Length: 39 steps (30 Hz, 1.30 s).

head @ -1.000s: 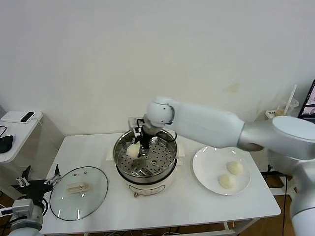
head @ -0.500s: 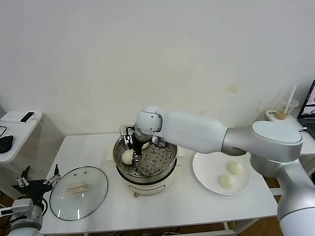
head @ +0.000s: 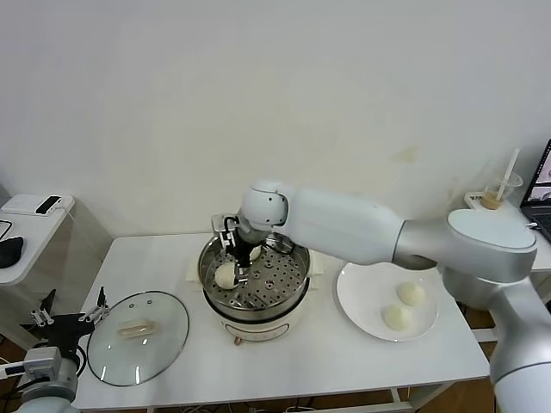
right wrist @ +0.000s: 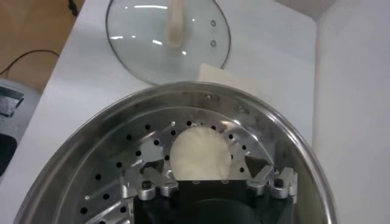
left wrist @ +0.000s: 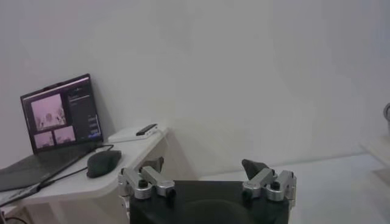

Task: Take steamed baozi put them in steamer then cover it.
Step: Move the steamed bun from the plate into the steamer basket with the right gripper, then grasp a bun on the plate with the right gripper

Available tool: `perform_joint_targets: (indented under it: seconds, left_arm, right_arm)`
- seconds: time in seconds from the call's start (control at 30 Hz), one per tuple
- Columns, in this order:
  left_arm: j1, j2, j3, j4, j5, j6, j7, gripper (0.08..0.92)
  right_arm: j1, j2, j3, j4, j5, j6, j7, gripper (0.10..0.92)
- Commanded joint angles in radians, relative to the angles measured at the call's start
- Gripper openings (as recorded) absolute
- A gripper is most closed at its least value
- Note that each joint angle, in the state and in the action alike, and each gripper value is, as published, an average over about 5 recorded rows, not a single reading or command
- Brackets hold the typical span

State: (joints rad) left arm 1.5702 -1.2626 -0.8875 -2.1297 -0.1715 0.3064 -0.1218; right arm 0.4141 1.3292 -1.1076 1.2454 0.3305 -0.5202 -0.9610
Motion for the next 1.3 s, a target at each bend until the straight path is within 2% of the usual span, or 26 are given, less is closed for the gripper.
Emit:
perform_joint_targets:
  seconds: [0.03, 0.4, 0.57, 0.73, 1.0, 1.3]
  left_arm:
    - [0.0, 0.002, 0.004, -0.005, -0.002, 0.002, 0.0, 0.823]
    - [0.002, 0.022, 0.015, 0.003, -0.027, 0.005, 0.002, 0.823]
    - [0.001, 0.021, 0.028, 0.004, -0.029, 0.003, 0.006, 0.823]
    - [-0.004, 0.024, 0.04, 0.003, -0.026, 0.004, 0.006, 0.823]
    - [-0.008, 0.022, 0.063, 0.013, -0.008, 0.003, 0.007, 0.823]
    - [-0.008, 0.037, 0.061, 0.022, -0.005, 0.003, 0.008, 0.823]
  right_arm:
    - [0.137, -0.16, 0.002, 0.093, -0.05, 0.074, -0.129, 0.823]
    - [0.179, -0.535, 0.029, 0.304, -0.159, 0.183, -0.245, 0.823]
    - [0.046, -0.731, 0.139, 0.353, -0.284, 0.242, -0.289, 0.823]
    - [-0.125, -0.856, 0.25, 0.378, -0.387, 0.282, -0.304, 0.823]
    - [-0.424, -0.936, 0.439, 0.401, -0.482, 0.316, -0.298, 0.823]
    - [-0.531, -0.909, 0.451, 0.351, -0.555, 0.337, -0.264, 0.823]
